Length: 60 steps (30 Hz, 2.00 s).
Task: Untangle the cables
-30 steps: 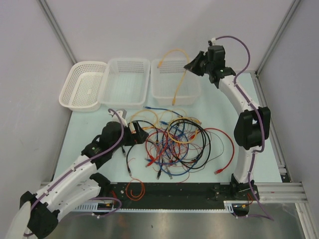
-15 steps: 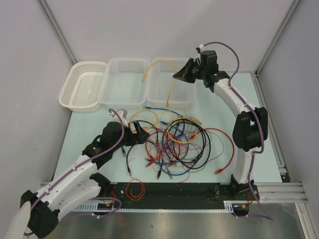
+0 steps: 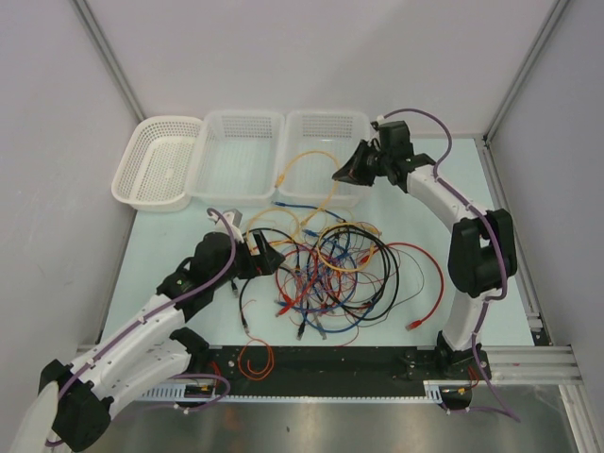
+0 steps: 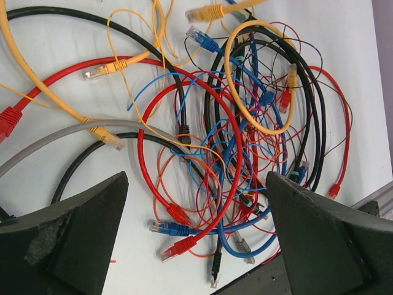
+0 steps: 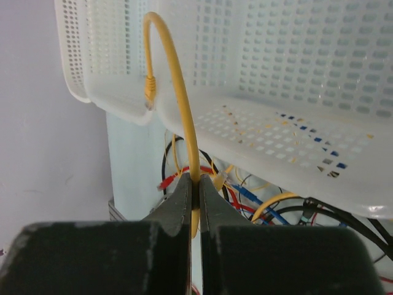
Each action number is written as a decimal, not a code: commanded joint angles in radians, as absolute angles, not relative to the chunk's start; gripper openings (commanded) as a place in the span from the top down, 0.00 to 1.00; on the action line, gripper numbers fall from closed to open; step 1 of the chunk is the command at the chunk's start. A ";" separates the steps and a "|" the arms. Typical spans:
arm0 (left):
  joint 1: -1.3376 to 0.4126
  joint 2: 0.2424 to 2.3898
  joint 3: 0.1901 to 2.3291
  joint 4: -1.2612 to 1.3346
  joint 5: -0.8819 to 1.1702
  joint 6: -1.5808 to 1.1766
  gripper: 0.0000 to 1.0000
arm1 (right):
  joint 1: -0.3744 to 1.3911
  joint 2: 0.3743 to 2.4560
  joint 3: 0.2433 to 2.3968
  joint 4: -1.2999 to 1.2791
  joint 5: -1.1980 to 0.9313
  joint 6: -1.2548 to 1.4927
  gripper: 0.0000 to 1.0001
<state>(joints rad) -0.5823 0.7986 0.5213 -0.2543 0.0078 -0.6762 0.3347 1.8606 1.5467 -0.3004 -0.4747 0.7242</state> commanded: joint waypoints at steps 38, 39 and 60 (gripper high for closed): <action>-0.584 0.864 0.572 -0.190 0.006 -0.646 0.00 | 0.408 1.786 1.884 -0.473 0.063 0.529 0.16; -0.586 0.870 0.584 -0.181 0.018 -0.644 0.00 | 0.434 1.693 1.826 -0.454 0.072 0.523 0.17; -0.453 1.370 0.974 -0.327 -0.060 -0.676 0.11 | 0.779 1.042 0.915 -0.450 0.334 0.606 0.27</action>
